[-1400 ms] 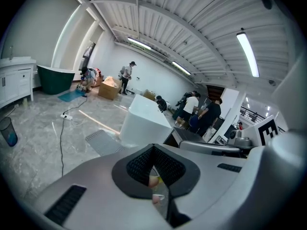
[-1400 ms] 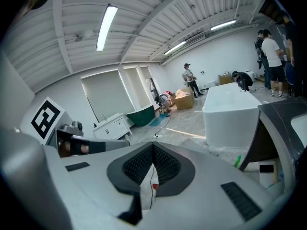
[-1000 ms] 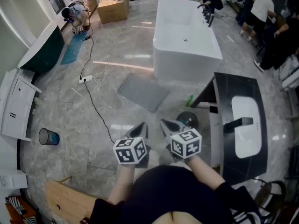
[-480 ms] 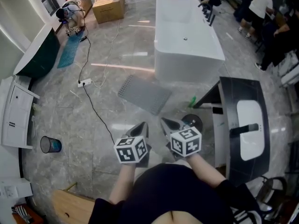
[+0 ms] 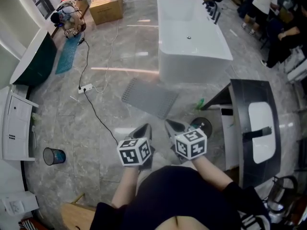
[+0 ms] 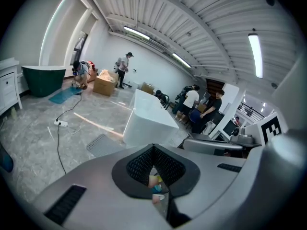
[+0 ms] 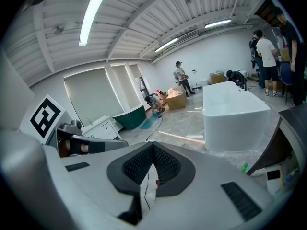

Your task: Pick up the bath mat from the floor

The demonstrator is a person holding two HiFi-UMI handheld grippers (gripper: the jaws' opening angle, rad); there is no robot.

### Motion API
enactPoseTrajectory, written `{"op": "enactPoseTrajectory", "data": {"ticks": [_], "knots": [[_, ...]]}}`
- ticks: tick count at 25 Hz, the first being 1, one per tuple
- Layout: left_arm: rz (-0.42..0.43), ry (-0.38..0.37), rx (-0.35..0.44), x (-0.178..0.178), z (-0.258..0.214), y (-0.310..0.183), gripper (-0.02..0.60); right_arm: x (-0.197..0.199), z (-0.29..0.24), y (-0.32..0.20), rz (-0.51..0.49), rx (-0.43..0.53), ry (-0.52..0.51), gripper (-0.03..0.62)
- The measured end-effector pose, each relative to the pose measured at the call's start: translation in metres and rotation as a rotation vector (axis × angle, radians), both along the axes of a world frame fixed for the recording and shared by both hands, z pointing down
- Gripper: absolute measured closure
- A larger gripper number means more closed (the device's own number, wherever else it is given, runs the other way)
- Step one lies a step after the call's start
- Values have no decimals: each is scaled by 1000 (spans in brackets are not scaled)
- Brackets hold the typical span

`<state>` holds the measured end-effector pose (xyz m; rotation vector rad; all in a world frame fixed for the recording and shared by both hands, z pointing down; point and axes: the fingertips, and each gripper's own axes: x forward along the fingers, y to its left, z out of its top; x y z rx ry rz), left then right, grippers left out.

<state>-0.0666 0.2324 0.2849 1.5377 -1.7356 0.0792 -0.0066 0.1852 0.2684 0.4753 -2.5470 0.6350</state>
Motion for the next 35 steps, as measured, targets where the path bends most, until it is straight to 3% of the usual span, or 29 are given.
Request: {"op": "enactPoseTrajectory", "data": {"ticks": [9, 19, 28, 35], "knots": [[23, 13, -15, -31, 7, -12, 588, -25, 4, -10, 34, -16, 7, 582], [59, 25, -40, -35, 19, -37, 588, -14, 16, -40, 125, -40, 32, 582], [69, 18, -57, -31, 31, -84, 588, -2, 31, -93, 172, -56, 45, 582], [65, 19, -83, -36, 40, -131, 588, -12, 39, -144, 133, -63, 65, 582]]}}
